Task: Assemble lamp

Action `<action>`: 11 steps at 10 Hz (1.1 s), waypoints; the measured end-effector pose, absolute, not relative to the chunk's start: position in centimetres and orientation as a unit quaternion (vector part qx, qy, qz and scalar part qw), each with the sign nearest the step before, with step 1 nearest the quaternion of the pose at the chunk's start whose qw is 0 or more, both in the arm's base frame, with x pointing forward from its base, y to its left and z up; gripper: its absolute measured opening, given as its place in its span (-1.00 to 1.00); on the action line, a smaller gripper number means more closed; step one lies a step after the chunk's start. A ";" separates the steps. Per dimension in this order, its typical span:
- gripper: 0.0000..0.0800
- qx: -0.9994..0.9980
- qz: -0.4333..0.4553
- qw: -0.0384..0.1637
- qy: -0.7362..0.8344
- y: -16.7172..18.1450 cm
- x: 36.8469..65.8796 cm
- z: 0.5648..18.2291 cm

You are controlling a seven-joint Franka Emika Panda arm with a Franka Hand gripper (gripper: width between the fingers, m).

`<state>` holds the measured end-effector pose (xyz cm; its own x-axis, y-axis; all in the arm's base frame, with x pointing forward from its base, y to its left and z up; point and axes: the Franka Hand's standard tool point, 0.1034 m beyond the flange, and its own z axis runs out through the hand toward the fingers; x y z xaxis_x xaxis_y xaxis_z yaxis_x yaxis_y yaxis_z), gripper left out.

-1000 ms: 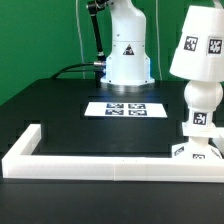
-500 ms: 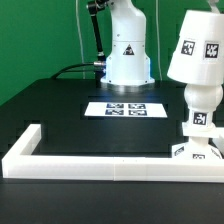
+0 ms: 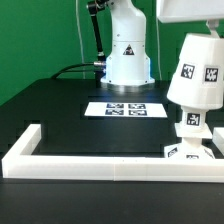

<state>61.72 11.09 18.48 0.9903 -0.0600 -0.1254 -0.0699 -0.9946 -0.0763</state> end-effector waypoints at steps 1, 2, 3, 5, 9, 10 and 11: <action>-0.89 -0.997 0.061 0.039 0.033 11.1 61.7 17.9; -0.89 -0.997 0.062 0.038 0.033 11.0 61.7 17.5; -0.89 -0.997 0.062 0.037 0.034 10.9 61.7 17.2; -0.88 -0.997 0.062 0.036 0.036 10.5 61.7 16.8; 0.08 -0.997 0.061 0.036 0.039 10.1 61.8 16.9; 0.56 -0.997 0.061 0.036 0.040 10.1 61.8 16.9; 0.56 -0.996 0.062 0.036 0.043 10.1 61.8 17.1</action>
Offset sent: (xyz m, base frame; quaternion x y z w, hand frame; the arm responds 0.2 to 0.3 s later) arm 0.0019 -0.0021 -0.0111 0.0022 0.0159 -0.0078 0.9998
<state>61.78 10.10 17.09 0.9886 -0.0818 -0.1262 -0.0908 -0.9936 -0.0670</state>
